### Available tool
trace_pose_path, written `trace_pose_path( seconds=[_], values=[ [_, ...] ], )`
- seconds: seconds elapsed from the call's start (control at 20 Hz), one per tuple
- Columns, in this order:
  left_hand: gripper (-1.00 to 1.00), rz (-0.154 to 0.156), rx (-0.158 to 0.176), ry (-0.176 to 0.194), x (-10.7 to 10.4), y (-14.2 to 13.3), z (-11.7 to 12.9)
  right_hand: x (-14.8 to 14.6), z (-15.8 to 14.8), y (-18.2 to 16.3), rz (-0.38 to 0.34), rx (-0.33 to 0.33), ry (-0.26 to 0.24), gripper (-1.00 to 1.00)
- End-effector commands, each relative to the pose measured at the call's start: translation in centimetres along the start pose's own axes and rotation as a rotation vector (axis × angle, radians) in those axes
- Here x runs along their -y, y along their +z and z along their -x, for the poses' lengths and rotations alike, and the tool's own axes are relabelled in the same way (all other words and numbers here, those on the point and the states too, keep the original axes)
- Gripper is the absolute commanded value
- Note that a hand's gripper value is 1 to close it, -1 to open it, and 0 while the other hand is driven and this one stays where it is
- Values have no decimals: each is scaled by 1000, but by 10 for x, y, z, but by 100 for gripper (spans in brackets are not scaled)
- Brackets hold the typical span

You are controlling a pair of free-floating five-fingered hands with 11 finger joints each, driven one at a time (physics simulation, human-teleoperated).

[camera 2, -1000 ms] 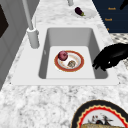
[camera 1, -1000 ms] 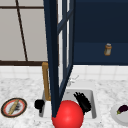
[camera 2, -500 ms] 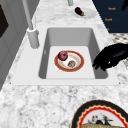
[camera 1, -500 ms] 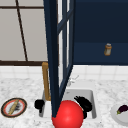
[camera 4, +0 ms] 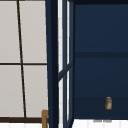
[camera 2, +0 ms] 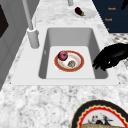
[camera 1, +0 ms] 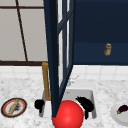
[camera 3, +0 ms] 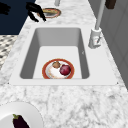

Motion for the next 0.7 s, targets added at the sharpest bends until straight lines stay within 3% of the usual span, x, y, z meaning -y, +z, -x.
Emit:
trace_pose_path(
  seconds=[0.0, 0.25, 0.65],
  values=[
    [0, 0, 0, 0, 0, 0, 0, 0, 0, 0, 0, 0, 0, -100],
    [0, 0, 0, 0, 0, 0, 0, 3, 3, 2, 4, -17, -1, -100],
    [0, 0, 0, 0, 0, 0, 0, 50, 17, 27, -24, -34, -10, -100]
  ],
)
